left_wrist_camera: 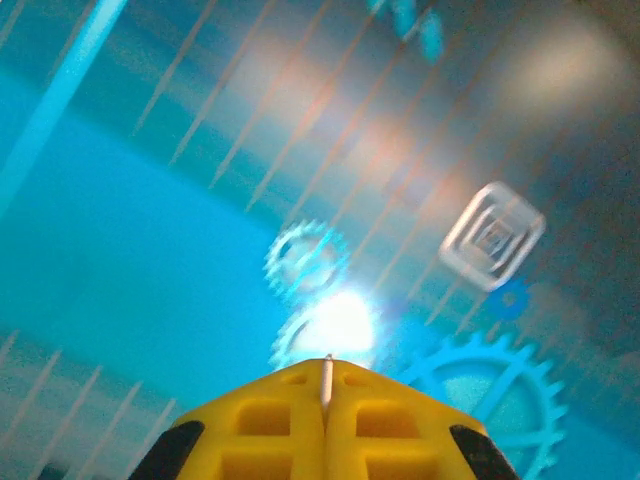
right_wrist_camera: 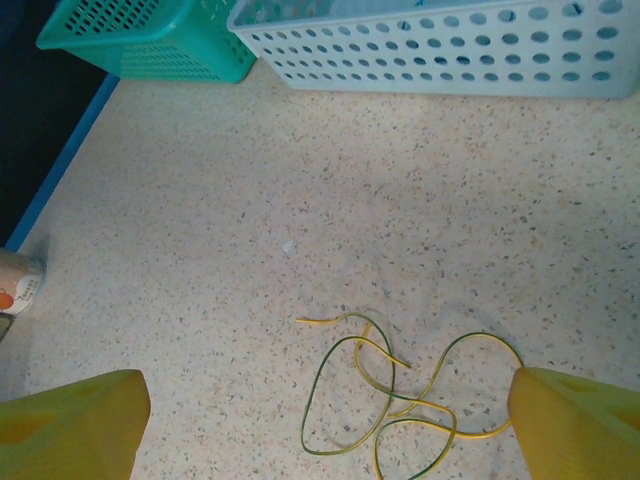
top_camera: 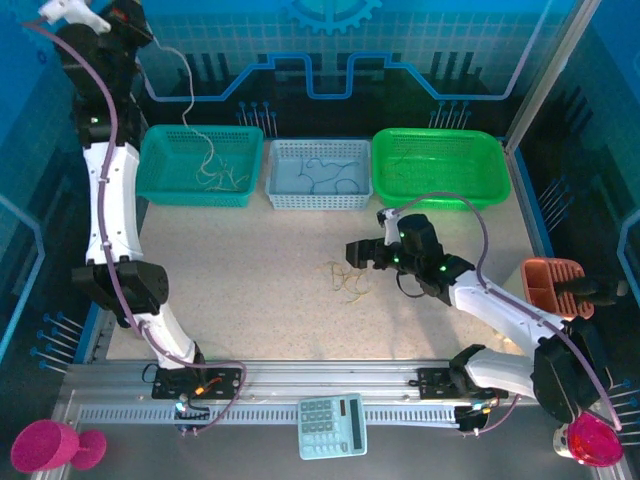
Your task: Untangle the cables
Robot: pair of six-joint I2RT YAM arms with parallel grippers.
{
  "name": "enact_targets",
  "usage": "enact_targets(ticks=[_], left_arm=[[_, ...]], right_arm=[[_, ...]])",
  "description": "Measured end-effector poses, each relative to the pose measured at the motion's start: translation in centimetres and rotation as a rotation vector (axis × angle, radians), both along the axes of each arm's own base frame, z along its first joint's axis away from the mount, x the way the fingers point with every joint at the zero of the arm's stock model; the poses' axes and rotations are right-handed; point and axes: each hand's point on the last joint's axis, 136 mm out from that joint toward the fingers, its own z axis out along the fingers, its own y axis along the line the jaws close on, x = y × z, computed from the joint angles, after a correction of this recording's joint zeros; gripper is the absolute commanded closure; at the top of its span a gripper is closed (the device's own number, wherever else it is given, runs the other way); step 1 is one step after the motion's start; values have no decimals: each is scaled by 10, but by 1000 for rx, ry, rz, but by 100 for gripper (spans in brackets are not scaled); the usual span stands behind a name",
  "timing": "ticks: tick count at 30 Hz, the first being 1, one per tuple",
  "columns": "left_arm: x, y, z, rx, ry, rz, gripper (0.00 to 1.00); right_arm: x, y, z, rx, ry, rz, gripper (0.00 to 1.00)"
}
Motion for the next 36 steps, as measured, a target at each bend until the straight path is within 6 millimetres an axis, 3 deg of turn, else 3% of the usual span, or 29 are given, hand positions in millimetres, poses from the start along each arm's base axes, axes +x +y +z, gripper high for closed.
enact_targets(ticks=[5,8,11,13,21,23,25,29,32,34,36], left_arm=[[30,13,-122,-44,246,11,100],[38,13,-190,-73,382,3,100],[38,12,-241,-94,485,-4,100],[37,12,-264,-102,534,-3,100],[31,22,-314,-39,702,60,99],[27,27,-330,-17,759,89,86],[24,32,-344,2,809,112,60],[17,38,-375,26,921,148,29],[14,41,-386,28,976,159,13],[14,42,-381,26,978,165,3],[16,42,-370,22,961,167,1]], right_arm=[[-2,-9,11,3,-18,-15,7],[-5,-15,15,2,-20,-23,7],[-6,-20,20,-1,-25,-31,7],[-6,-22,24,-2,-34,-34,7],[-9,-36,23,-16,-17,-64,7],[-9,-39,21,-22,-5,-72,8],[-10,-41,18,-30,5,-80,8],[-11,-45,14,-39,27,-92,8],[-10,-45,12,-45,38,-92,8],[-9,-44,11,-47,45,-92,9],[-9,-44,8,-50,56,-93,10]])
